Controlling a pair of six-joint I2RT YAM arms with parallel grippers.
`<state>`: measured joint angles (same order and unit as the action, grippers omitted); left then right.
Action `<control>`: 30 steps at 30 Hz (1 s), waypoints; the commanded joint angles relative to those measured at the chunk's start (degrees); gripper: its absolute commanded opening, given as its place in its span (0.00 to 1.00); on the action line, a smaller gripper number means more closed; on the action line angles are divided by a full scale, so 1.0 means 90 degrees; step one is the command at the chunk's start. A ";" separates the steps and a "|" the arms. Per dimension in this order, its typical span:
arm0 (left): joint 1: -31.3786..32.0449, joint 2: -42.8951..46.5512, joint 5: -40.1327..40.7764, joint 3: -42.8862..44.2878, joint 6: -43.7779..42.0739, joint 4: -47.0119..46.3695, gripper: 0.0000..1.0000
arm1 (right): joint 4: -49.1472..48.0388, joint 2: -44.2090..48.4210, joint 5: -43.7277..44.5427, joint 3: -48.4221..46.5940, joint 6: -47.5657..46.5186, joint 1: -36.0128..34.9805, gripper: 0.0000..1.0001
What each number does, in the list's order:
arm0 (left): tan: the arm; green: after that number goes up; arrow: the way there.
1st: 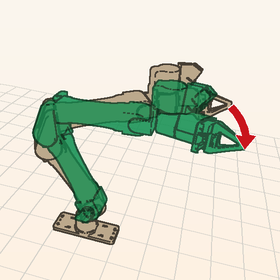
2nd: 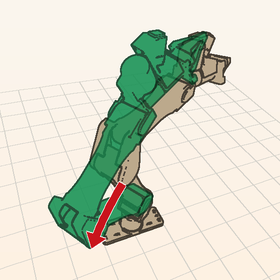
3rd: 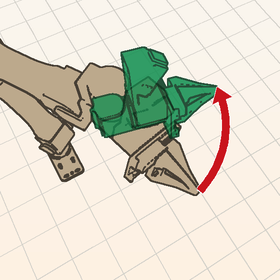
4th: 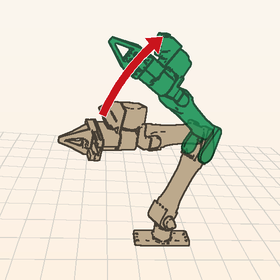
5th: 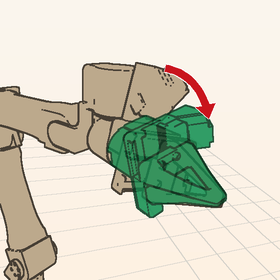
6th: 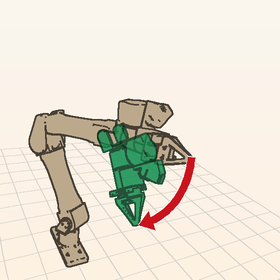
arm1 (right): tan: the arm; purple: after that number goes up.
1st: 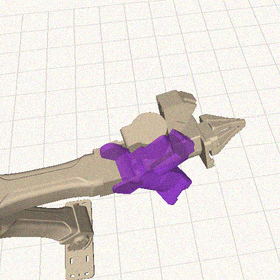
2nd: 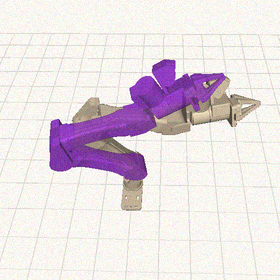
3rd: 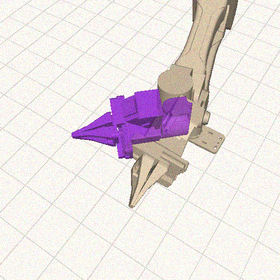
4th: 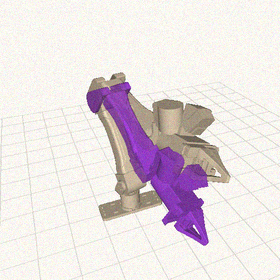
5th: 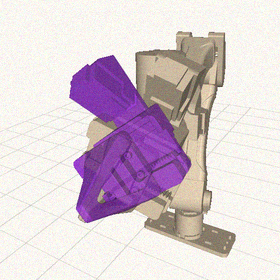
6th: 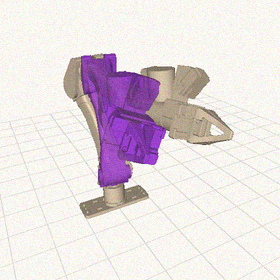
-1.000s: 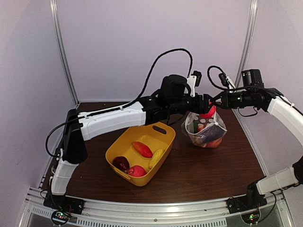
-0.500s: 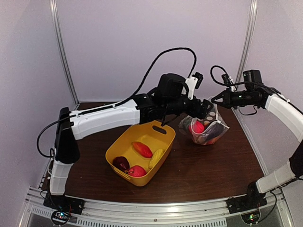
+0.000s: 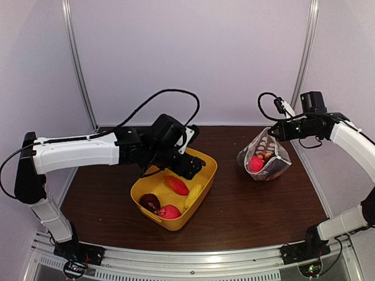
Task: Place the food in the zip-top bag and seal the zipper
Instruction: Pick up the fake fruit from the bin.
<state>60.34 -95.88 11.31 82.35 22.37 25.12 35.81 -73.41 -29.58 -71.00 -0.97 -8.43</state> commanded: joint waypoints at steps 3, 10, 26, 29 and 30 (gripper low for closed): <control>-0.0156 -0.0615 0.0043 0.0043 0.0191 0.1705 0.96 | -0.0138 -0.0018 -0.0037 0.0080 -0.0041 -0.0126 0.00; -0.0566 -0.1299 -0.0062 0.0012 0.0835 0.1690 0.96 | -0.0141 0.0102 -0.0030 0.0261 -0.0053 -0.0123 0.00; -0.0890 -0.2471 -0.0425 0.0609 0.1865 0.0899 0.83 | -0.0198 0.0270 -0.0072 0.0504 -0.0068 -0.0126 0.00; -0.0921 -0.2755 -0.0543 0.0826 0.1702 0.0912 0.75 | -0.0200 0.0322 -0.0063 0.0525 -0.0068 -0.0135 0.00; -0.0923 -0.2818 -0.0587 0.0868 0.1658 0.0918 0.71 | -0.0200 0.0331 -0.0056 0.0534 -0.0068 -0.0127 0.00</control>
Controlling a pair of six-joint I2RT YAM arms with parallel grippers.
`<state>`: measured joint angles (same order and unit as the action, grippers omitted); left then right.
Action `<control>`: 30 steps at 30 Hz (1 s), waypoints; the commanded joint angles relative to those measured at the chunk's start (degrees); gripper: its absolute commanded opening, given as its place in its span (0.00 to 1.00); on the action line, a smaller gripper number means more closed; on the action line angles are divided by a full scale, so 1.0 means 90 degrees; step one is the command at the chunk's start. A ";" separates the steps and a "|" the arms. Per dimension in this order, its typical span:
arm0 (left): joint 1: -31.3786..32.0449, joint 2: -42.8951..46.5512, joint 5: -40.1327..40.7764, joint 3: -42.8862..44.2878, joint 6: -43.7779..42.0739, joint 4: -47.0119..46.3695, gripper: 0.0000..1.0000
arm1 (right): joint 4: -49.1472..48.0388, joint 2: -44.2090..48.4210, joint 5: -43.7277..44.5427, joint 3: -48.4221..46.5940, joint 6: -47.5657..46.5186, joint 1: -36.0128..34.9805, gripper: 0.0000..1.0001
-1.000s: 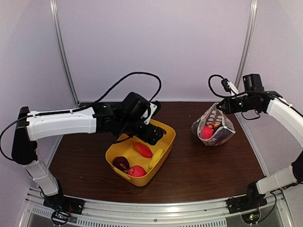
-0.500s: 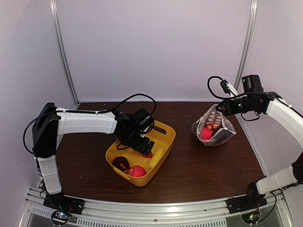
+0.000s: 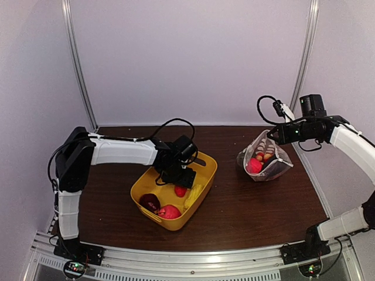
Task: Place the food in the zip-top bag and seal the zipper
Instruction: Pick up the fake fruit from the bin, then place the fake fruit in the zipper food storage bag.
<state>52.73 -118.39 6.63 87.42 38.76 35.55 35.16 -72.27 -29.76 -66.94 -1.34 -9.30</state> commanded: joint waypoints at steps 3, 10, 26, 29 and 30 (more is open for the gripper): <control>-0.0080 -0.0334 -0.0101 0.0308 -0.0235 -0.0258 0.53 | -0.0140 0.0272 0.0011 0.0125 -0.0036 -0.0026 0.00; 0.0041 0.0563 0.0113 0.0101 -0.0376 0.0000 0.34 | -0.0135 0.0336 0.0074 0.0184 -0.0074 -0.0034 0.00; 0.1327 0.1499 -0.1740 -0.0340 -0.1728 -0.6598 0.35 | 0.0400 -0.0059 -0.0514 -0.0617 0.0400 -0.0026 0.00; 0.1398 0.0976 -0.2038 0.0221 -0.1786 -0.6840 0.35 | 0.0616 -0.0146 -0.0893 -0.0846 0.0596 -0.0026 0.00; 0.1411 0.0810 -0.2075 0.0412 -0.1796 -0.6849 0.35 | 0.0624 -0.0158 -0.0986 -0.0868 0.0665 -0.0032 0.00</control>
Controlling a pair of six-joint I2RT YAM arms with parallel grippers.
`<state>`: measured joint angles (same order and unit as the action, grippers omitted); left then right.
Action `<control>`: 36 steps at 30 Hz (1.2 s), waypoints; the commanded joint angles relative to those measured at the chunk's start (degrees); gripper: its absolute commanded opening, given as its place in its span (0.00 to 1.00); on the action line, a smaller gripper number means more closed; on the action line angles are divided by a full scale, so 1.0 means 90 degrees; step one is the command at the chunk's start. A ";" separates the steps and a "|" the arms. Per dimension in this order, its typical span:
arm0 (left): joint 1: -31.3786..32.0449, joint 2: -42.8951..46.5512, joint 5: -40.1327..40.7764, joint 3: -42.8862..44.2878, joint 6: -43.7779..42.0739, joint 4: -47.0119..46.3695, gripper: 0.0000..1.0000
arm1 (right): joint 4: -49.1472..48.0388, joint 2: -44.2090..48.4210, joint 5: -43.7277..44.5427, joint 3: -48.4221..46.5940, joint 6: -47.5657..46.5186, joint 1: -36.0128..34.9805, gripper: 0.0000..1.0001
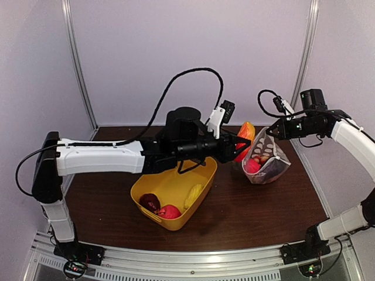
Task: Place the food in the zip-top bag and seal the zipper
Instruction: Place the fake fruit in the zipper food storage bag.
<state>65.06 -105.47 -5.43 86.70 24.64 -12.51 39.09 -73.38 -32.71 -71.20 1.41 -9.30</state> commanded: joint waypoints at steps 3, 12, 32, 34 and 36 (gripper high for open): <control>0.0097 -0.1106 -0.0713 0.0950 -0.0200 -0.1701 0.35 | 0.0134 -0.0058 -0.0900 -0.0410 0.0542 -0.0031 0.00; 0.0125 -0.2310 0.0328 0.2132 -0.0625 -0.1326 0.41 | -0.0005 -0.0024 -0.1417 -0.0372 0.0840 -0.0031 0.00; 0.0266 -0.1235 0.0646 0.1743 -0.1540 -0.0964 0.85 | -0.0107 -0.0116 -0.1787 -0.0508 0.0864 0.0335 0.00; 0.0298 -0.0526 0.0616 0.1351 -0.1601 -0.0745 0.85 | -0.0040 0.0074 -0.1530 -0.0720 0.0574 0.0373 0.00; 0.0300 0.0069 0.0748 0.0966 -0.1571 -0.0211 0.91 | -0.0264 0.0320 -0.1102 -0.0669 0.0480 0.0389 0.00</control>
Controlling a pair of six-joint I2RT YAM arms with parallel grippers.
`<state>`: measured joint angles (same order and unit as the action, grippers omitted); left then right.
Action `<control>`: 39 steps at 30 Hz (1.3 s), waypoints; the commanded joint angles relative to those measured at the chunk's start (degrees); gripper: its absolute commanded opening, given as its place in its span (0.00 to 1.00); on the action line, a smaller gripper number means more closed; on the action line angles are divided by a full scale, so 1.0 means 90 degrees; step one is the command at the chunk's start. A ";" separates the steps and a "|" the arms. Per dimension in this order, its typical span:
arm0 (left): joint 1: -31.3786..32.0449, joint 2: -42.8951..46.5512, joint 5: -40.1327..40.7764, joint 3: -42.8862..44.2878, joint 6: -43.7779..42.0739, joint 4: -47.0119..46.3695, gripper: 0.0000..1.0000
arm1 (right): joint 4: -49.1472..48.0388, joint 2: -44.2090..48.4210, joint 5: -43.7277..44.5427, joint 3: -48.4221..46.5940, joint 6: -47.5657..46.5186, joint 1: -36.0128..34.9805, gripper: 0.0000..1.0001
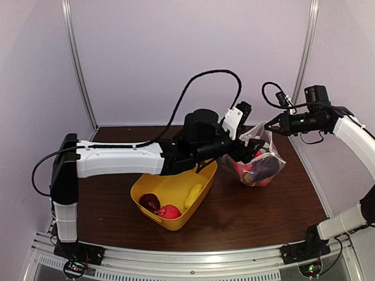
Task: Place the food in the zip-top bag and seal the zipper
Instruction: Place the fake fruit in the zipper food storage bag, then pick up the fake fruit from the bin.
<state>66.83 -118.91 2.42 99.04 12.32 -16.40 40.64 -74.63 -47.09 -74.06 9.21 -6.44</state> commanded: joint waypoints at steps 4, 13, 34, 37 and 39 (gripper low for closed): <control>0.0094 0.2174 0.0455 -0.0748 -0.0045 0.2474 0.98 | -0.0376 0.0288 0.0907 -0.0113 -0.0630 0.0068 0.00; 0.0072 0.2764 0.1635 -0.1224 0.0927 0.6784 0.94 | -0.0771 0.0531 0.0932 0.0526 -0.0590 0.0065 0.00; -0.0287 0.1824 -0.0092 -0.2015 0.1426 0.7893 0.84 | -0.0852 0.0685 0.1003 0.0968 -0.0673 0.0068 0.00; -0.0371 0.1551 -0.0471 -0.2076 0.1373 0.7794 0.85 | -0.0853 0.0661 0.1001 0.0950 -0.0665 0.0069 0.00; -0.0426 0.1338 -0.0554 -0.2063 0.1379 0.7900 0.85 | -0.0836 0.0656 0.0987 0.0921 -0.0664 0.0062 0.00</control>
<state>64.10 -103.55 2.46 81.03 26.13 54.89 34.87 -69.95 -38.74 -65.93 4.14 -6.07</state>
